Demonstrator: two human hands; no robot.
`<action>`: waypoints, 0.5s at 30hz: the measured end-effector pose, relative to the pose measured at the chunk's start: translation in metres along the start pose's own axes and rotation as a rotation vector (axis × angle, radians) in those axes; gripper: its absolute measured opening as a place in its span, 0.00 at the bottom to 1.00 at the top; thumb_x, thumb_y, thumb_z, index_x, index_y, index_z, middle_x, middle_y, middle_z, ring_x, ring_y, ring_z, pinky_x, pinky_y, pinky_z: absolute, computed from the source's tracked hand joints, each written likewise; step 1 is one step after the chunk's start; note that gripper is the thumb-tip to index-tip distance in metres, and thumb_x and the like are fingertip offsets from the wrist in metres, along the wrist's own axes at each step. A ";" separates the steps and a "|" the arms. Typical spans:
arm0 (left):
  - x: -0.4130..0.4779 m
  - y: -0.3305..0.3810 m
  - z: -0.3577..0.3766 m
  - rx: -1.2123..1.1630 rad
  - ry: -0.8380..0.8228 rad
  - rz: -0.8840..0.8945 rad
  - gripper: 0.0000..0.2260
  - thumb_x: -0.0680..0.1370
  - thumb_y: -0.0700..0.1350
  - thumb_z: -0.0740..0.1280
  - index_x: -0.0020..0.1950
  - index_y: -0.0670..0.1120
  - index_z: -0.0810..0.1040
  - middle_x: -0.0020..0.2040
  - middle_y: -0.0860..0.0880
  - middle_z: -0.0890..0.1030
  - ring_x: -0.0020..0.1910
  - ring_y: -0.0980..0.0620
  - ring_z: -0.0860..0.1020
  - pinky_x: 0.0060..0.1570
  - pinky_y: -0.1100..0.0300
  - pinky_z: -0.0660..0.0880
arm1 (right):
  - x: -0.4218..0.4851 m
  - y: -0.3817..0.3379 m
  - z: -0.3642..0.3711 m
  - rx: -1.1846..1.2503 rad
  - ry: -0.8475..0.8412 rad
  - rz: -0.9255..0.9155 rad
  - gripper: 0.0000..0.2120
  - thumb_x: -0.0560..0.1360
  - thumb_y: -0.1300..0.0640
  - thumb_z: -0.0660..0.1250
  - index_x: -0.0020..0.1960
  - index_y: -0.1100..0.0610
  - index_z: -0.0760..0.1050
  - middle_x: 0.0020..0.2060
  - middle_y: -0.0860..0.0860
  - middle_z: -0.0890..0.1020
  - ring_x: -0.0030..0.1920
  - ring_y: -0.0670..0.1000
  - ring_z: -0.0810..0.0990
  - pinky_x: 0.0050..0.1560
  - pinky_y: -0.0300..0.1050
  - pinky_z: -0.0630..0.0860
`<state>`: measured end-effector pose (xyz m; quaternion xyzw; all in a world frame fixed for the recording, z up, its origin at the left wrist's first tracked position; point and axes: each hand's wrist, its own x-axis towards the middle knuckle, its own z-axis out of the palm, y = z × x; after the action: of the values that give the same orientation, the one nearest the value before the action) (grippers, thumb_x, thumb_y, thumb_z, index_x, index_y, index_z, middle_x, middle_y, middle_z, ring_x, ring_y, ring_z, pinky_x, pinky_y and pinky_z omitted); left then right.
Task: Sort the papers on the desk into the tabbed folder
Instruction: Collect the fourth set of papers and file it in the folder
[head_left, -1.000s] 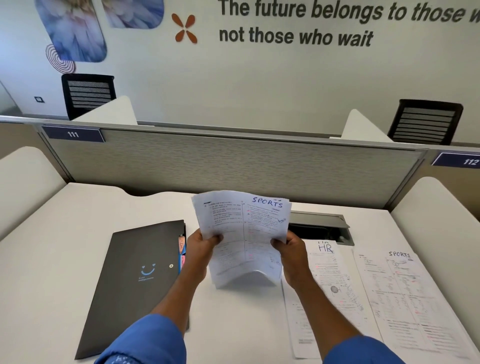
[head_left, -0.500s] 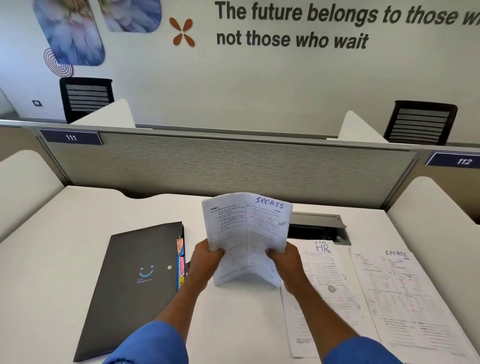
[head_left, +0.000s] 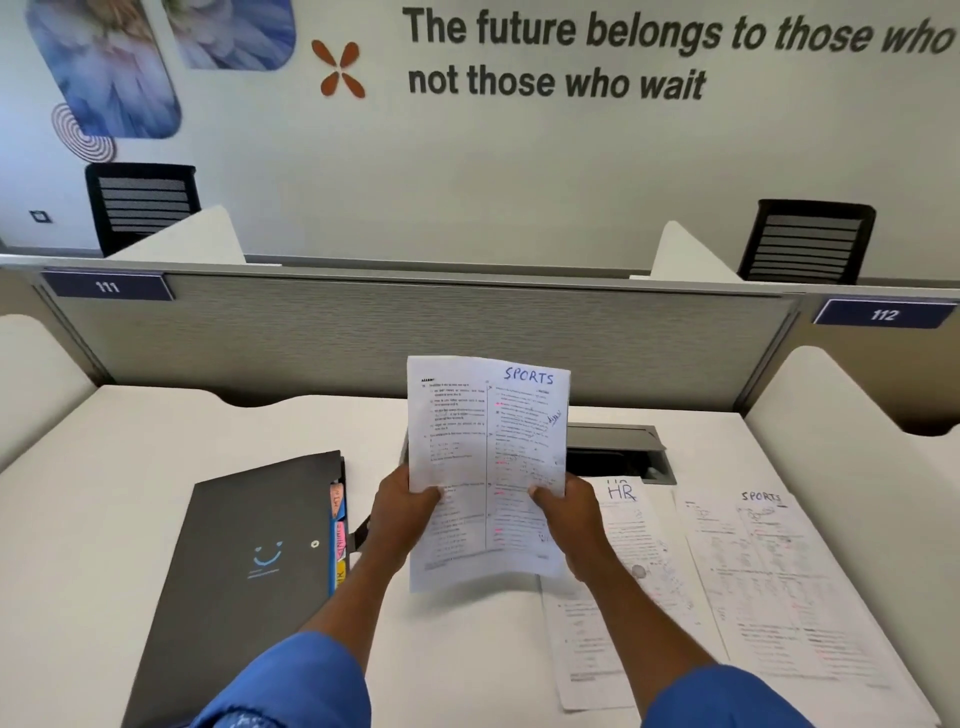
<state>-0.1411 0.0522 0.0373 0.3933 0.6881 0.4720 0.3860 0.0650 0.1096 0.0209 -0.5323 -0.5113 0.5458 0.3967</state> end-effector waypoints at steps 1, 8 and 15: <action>0.000 0.004 0.005 -0.004 -0.010 -0.008 0.11 0.72 0.39 0.66 0.48 0.54 0.78 0.47 0.51 0.84 0.46 0.48 0.83 0.45 0.49 0.82 | 0.001 -0.001 -0.006 -0.005 0.000 0.001 0.09 0.77 0.64 0.66 0.55 0.56 0.81 0.47 0.53 0.86 0.48 0.53 0.86 0.50 0.51 0.84; -0.004 0.018 0.058 -0.094 -0.091 -0.059 0.16 0.63 0.41 0.63 0.49 0.51 0.80 0.48 0.50 0.85 0.46 0.47 0.84 0.51 0.45 0.81 | 0.003 -0.003 -0.067 -0.093 0.011 0.026 0.12 0.78 0.66 0.62 0.58 0.56 0.77 0.52 0.51 0.84 0.49 0.51 0.85 0.44 0.42 0.82; -0.017 0.020 0.137 -0.122 -0.242 -0.105 0.18 0.63 0.39 0.61 0.50 0.48 0.80 0.48 0.50 0.86 0.47 0.47 0.84 0.51 0.47 0.81 | 0.000 0.011 -0.143 -0.273 0.176 0.055 0.16 0.76 0.67 0.61 0.62 0.59 0.76 0.55 0.51 0.81 0.53 0.53 0.81 0.40 0.34 0.74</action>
<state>-0.0076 0.0886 0.0239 0.3865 0.6263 0.4412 0.5135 0.2077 0.1273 0.0234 -0.6409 -0.5291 0.4330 0.3490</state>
